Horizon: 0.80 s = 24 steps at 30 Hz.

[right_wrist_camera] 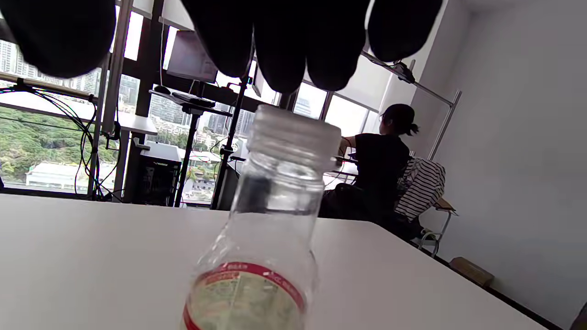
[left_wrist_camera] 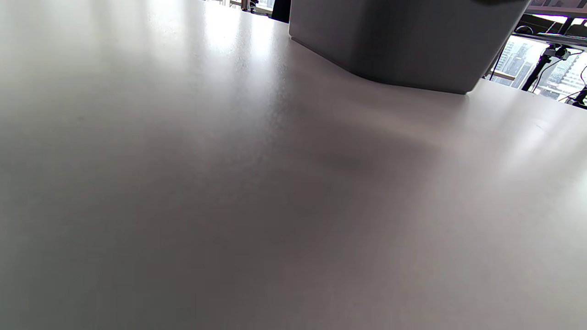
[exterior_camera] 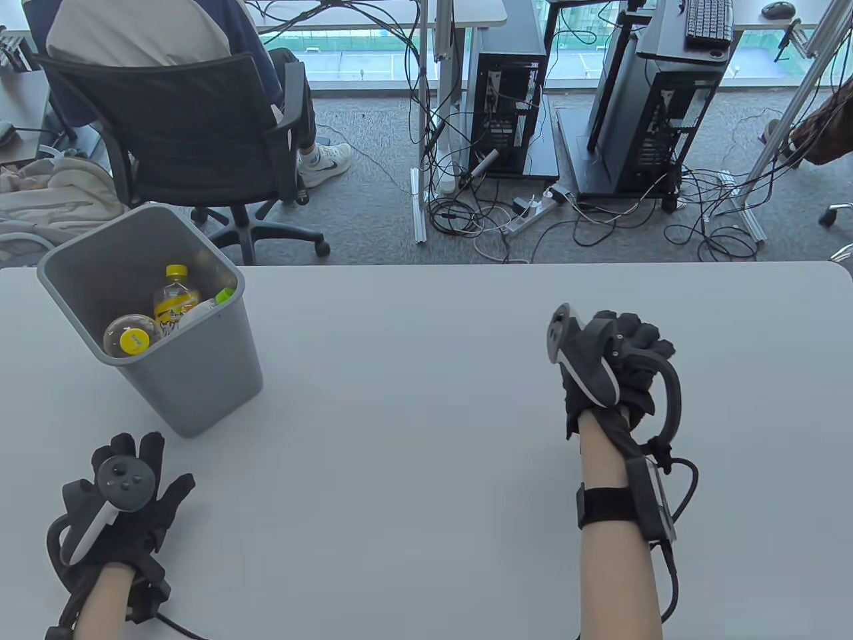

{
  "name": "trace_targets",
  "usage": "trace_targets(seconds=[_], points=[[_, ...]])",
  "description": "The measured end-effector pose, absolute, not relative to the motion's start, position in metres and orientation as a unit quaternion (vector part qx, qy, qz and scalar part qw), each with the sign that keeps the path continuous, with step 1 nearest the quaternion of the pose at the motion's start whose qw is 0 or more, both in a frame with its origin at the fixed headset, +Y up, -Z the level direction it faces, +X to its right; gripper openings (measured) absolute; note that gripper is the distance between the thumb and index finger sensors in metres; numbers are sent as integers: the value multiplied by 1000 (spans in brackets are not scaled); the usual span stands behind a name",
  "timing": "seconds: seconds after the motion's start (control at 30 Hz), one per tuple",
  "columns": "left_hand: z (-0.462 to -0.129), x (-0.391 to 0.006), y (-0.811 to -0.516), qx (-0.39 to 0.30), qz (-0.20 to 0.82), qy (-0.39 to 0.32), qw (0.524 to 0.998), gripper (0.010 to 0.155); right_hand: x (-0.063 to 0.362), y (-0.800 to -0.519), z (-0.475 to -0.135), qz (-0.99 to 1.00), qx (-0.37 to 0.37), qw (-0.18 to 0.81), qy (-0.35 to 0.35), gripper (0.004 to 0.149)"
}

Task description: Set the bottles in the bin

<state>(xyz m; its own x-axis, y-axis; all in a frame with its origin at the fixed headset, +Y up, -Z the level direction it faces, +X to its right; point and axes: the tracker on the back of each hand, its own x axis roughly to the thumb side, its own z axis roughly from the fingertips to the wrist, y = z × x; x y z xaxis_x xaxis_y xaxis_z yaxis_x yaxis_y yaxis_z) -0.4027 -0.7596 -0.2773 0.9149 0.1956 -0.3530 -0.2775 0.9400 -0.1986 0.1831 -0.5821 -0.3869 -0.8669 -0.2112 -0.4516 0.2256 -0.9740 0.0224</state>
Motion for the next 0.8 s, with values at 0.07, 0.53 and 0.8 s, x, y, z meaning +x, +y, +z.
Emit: trace_targets(seconds=[0.07,0.53,0.8], points=[[-278,-402,-760,-126,121,165,971,84,197,-586,-383,-964,247,102,-6,82],[-279,-401,-760,-132,121,164,970,84,207,-590,-377,-964,248,101,13,70],[-280,-401,-761,-137,121,164,969,84,166,-575,-384,-978,180,71,73,69]])
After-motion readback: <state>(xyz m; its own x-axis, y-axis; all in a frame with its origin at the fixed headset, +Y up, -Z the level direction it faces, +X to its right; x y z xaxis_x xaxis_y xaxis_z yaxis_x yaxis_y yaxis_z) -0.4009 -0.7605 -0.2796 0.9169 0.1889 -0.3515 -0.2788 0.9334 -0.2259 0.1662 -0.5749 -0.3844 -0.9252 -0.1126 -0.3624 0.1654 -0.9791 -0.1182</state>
